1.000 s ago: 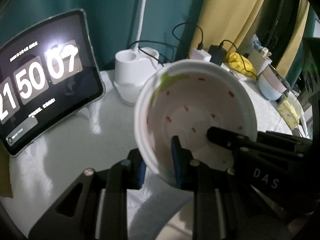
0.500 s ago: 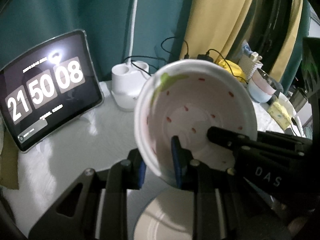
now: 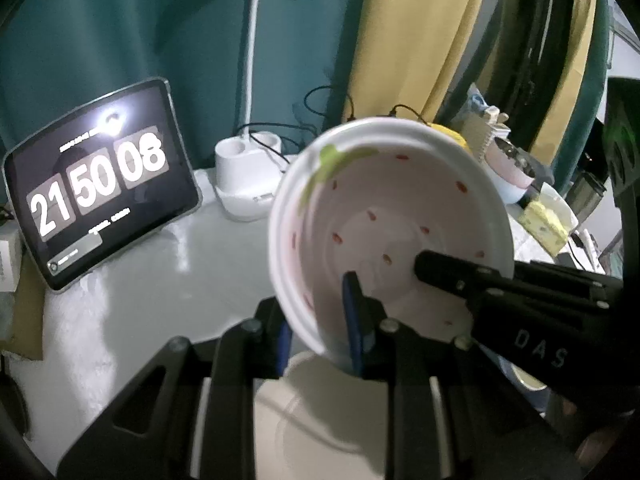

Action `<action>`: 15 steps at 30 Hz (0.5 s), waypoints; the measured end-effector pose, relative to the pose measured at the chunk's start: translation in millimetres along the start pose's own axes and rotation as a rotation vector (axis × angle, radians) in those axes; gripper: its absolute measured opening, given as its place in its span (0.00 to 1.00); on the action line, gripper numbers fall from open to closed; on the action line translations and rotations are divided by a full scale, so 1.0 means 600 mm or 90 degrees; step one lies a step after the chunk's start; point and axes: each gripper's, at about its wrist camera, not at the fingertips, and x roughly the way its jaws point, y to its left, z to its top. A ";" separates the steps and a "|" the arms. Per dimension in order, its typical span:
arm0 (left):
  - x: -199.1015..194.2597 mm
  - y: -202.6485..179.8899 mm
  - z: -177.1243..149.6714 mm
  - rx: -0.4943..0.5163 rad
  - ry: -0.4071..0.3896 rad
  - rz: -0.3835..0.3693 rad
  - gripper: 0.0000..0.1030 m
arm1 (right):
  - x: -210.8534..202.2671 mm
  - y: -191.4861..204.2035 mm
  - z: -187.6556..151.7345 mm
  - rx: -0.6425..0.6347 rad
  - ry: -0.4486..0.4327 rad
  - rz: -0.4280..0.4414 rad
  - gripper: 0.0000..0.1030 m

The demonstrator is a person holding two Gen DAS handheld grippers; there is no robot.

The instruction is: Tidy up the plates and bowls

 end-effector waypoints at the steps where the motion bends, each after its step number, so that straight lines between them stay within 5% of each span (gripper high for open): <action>1: -0.002 -0.003 -0.001 0.001 -0.001 0.000 0.22 | -0.004 -0.001 -0.001 0.000 -0.002 0.000 0.18; 15: -0.016 -0.073 -0.012 0.026 -0.001 -0.012 0.23 | -0.051 -0.044 -0.018 0.014 -0.019 -0.007 0.18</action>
